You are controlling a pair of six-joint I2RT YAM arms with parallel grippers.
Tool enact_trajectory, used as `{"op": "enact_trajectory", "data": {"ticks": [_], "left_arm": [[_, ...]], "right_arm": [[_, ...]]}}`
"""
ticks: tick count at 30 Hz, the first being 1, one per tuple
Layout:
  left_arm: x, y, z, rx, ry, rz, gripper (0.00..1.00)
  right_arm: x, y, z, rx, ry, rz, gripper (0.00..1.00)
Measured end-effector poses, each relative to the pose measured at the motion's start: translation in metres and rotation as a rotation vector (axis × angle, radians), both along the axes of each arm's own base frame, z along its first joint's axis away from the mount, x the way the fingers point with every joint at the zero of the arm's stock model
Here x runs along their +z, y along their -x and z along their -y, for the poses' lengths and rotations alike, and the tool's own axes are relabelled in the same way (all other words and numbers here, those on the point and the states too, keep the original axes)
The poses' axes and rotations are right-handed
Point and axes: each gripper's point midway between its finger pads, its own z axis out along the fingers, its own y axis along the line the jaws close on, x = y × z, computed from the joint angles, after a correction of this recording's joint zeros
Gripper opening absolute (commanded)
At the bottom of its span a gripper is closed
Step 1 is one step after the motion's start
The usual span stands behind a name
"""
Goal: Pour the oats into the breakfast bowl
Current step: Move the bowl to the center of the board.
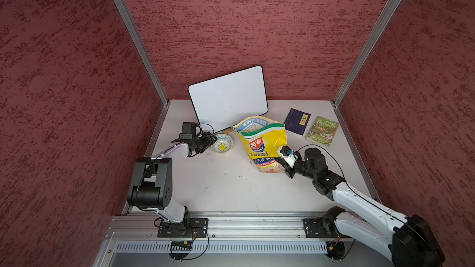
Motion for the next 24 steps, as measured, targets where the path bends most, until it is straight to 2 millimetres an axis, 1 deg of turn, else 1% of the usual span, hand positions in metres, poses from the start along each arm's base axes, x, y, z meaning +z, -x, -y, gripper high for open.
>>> {"op": "enact_trajectory", "data": {"ticks": [4, 6, 11, 14, 17, 20, 24], "left_arm": [[-0.002, -0.012, 0.013, -0.043, 0.000, 0.017, 0.46], [-0.007, -0.013, 0.020, -0.064, 0.003, 0.013, 0.42], [-0.016, -0.011, 0.038, -0.112, 0.002, -0.002, 0.41], [-0.015, -0.013, 0.051, -0.146, 0.003, 0.006, 0.40], [-0.012, -0.014, 0.063, -0.176, 0.003, 0.022, 0.40], [-0.010, -0.013, 0.072, -0.200, 0.008, 0.035, 0.40], [-0.010, -0.013, 0.084, -0.232, 0.019, 0.043, 0.38]], "right_arm": [[0.010, -0.001, 0.006, -0.007, 0.030, -0.026, 0.00], [0.017, -0.001, 0.009, -0.007, 0.051, -0.034, 0.00], [0.040, 0.004, 0.013, 0.018, 0.117, -0.033, 0.00], [0.055, 0.008, 0.016, 0.036, 0.155, -0.022, 0.00], [0.065, 0.012, 0.022, 0.049, 0.207, -0.016, 0.00], [0.070, 0.016, 0.029, 0.056, 0.270, -0.011, 0.00], [0.069, 0.019, 0.044, 0.051, 0.366, -0.018, 0.00]]}}
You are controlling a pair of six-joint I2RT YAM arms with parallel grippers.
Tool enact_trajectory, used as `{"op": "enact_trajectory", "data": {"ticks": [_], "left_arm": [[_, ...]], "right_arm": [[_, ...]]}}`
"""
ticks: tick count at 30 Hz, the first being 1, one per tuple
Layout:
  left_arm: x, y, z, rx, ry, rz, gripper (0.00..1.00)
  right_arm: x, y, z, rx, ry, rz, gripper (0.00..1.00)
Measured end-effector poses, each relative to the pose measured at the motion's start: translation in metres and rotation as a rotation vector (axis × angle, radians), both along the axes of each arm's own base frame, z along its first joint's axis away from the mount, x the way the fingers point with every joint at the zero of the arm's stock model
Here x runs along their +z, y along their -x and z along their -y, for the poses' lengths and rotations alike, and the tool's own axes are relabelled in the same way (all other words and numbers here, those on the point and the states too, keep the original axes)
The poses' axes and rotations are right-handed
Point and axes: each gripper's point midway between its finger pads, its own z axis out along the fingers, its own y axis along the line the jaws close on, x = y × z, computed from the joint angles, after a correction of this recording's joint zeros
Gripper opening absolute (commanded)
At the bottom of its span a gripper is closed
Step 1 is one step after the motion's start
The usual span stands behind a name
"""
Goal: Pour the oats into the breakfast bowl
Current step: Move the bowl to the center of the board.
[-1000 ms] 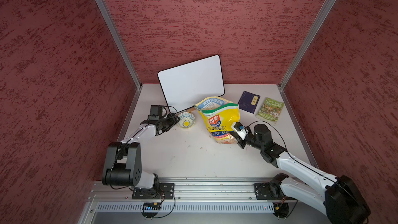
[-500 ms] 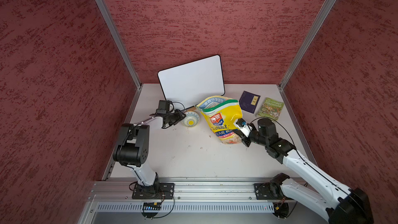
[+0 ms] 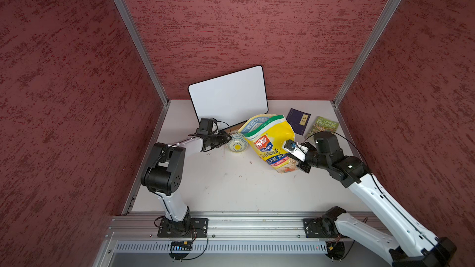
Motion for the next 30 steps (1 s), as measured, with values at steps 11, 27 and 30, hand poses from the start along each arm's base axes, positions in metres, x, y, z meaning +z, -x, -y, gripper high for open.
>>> {"op": "enact_trajectory", "data": {"ticks": [11, 27, 30], "left_arm": [[-0.006, 0.009, 0.020, -0.060, -0.016, 0.001, 0.17], [-0.006, 0.027, 0.013, -0.071, -0.088, -0.004, 0.00], [0.000, 0.048, 0.004, -0.068, -0.112, -0.008, 0.00]], "right_arm": [[-0.016, 0.003, 0.025, -0.017, 0.137, -0.037, 0.00], [-0.016, -0.002, 0.032, -0.009, 0.176, -0.058, 0.00], [-0.011, -0.003, 0.030, 0.012, 0.180, -0.053, 0.00]]}}
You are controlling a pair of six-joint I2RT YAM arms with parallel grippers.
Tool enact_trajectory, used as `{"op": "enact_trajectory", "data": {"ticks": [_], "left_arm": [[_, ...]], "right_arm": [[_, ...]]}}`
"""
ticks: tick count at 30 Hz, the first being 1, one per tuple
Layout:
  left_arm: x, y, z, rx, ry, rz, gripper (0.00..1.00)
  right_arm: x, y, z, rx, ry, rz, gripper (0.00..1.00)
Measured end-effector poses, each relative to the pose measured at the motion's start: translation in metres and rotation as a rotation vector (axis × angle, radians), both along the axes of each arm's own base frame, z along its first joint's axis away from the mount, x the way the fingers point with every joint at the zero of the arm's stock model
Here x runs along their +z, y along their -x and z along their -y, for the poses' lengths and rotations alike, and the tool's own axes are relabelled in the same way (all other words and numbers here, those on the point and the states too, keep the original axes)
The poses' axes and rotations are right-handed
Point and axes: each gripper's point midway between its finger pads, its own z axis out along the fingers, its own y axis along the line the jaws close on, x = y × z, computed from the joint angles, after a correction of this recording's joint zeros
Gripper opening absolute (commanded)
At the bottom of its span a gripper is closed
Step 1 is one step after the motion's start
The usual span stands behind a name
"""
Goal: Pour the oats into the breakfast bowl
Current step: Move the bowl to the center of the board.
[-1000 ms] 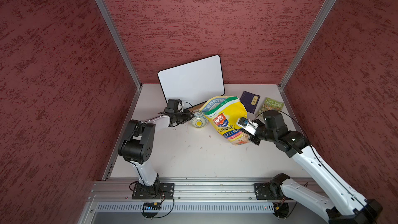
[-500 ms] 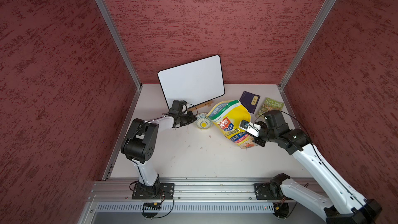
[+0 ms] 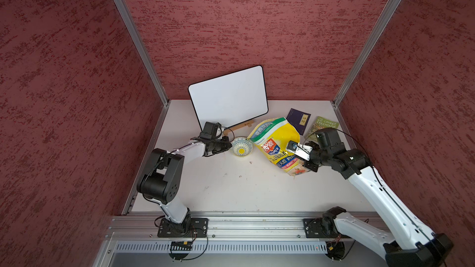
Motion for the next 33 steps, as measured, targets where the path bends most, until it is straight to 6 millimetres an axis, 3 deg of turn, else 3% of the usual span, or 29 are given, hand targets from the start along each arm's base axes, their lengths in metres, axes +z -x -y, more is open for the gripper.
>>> {"op": "enact_trajectory", "data": {"ticks": [5, 10, 16, 27, 33], "left_arm": [[0.009, 0.034, -0.010, 0.001, -0.013, 0.009, 0.00], [0.000, 0.066, -0.014, -0.012, -0.030, -0.004, 0.00], [-0.005, 0.081, -0.007, -0.039, -0.037, -0.005, 0.00], [-0.010, 0.089, 0.004, -0.062, -0.020, 0.010, 0.37], [0.006, 0.086, 0.002, -0.049, -0.010, 0.065, 0.53]], "right_arm": [[0.010, 0.004, -0.003, 0.045, 0.014, 0.019, 0.00], [0.008, 0.015, -0.011, 0.115, 0.053, 0.019, 0.00], [0.000, 0.034, -0.015, 0.211, 0.152, -0.003, 0.00], [0.017, 0.036, -0.016, 0.333, 0.348, 0.077, 0.00], [0.021, 0.033, -0.014, 0.389, 0.451, 0.105, 0.00]]}}
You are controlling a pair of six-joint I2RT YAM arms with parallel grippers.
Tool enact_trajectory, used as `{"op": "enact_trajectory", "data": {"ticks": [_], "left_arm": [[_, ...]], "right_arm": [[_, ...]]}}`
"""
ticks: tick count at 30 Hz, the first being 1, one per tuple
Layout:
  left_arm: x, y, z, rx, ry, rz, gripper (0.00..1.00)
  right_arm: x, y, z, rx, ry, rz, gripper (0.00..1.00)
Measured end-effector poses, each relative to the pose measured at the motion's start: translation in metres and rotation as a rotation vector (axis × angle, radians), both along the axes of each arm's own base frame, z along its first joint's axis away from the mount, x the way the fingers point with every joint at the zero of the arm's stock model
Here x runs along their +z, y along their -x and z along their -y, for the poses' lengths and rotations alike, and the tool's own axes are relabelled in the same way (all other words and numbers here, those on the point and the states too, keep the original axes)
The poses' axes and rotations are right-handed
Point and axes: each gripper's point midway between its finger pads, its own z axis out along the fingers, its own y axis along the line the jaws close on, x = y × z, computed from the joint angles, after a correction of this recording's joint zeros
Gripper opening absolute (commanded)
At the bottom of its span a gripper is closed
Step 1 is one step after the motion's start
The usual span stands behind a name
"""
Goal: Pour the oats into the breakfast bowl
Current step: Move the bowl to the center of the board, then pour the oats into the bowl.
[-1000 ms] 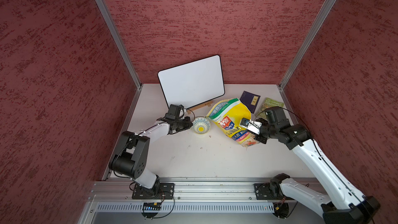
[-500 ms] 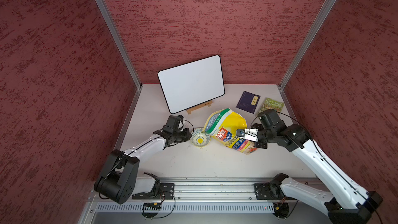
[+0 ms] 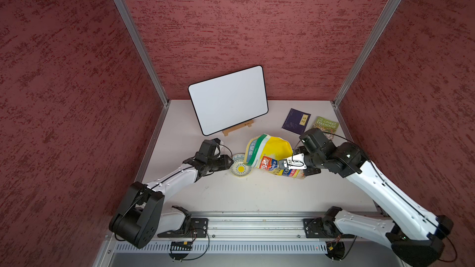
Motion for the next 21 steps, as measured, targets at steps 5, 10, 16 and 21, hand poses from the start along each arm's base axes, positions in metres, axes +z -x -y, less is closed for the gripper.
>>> {"op": "enact_trajectory", "data": {"ticks": [5, 10, 16, 21], "left_arm": [[0.031, -0.007, -0.011, 0.041, 0.027, 0.097, 0.64], [0.057, -0.013, -0.029, 0.107, 0.046, 0.172, 0.66], [0.067, -0.016, -0.051, 0.185, 0.052, 0.188, 0.66], [0.069, -0.013, -0.054, 0.189, 0.053, 0.191, 0.66]], "right_arm": [[0.008, -0.004, -0.003, 0.057, 0.064, 0.045, 0.00], [0.017, -0.010, -0.009, 0.120, 0.138, 0.089, 0.00], [0.024, -0.024, -0.019, 0.190, 0.231, 0.160, 0.00], [0.021, -0.032, -0.026, 0.242, 0.310, 0.199, 0.00]]}}
